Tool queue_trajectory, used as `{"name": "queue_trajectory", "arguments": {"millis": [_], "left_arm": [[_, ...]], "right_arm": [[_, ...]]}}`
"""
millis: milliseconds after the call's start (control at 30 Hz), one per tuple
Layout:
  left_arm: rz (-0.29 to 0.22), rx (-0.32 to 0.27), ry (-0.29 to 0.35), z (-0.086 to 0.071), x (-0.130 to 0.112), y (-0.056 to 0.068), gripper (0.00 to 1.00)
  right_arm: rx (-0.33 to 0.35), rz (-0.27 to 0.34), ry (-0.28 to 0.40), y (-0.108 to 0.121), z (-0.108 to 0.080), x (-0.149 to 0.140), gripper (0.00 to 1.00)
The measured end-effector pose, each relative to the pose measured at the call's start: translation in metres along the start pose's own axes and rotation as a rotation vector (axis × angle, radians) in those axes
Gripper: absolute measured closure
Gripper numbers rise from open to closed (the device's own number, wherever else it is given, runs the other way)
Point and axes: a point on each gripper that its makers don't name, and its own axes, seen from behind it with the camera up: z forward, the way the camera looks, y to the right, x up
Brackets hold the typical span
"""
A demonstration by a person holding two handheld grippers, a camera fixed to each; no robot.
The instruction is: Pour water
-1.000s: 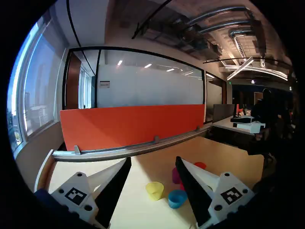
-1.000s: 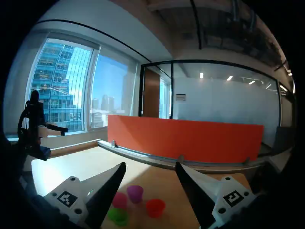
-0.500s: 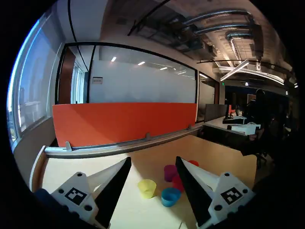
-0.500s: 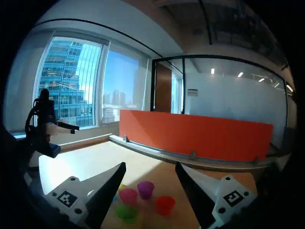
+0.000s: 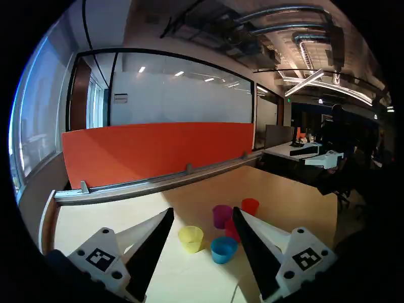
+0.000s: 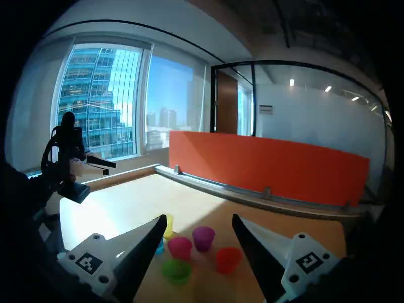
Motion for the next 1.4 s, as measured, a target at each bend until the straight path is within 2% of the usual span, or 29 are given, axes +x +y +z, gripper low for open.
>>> {"name": "queue_trajectory", "arguments": {"millis": [500, 800, 1000, 1400], "left_arm": [[0.028, -0.044, -0.069, 0.012, -0.029, 0.006, 0.14], [0.051, -0.069, -0.102, 0.021, -0.049, 0.011, 0.14], [0.055, -0.085, -0.137, 0.028, -0.069, 0.017, 0.14], [0.071, -0.104, -0.194, 0.046, -0.108, 0.022, 0.14]], "right_arm": [[0.049, -0.020, -0.061, -0.007, 0.003, -0.025, 0.00], [0.082, -0.030, -0.117, -0.013, 0.009, -0.055, 0.00], [0.102, -0.017, -0.148, -0.019, 0.015, -0.074, 0.00], [0.138, -0.050, -0.203, -0.029, 0.026, -0.110, 0.00]]}}
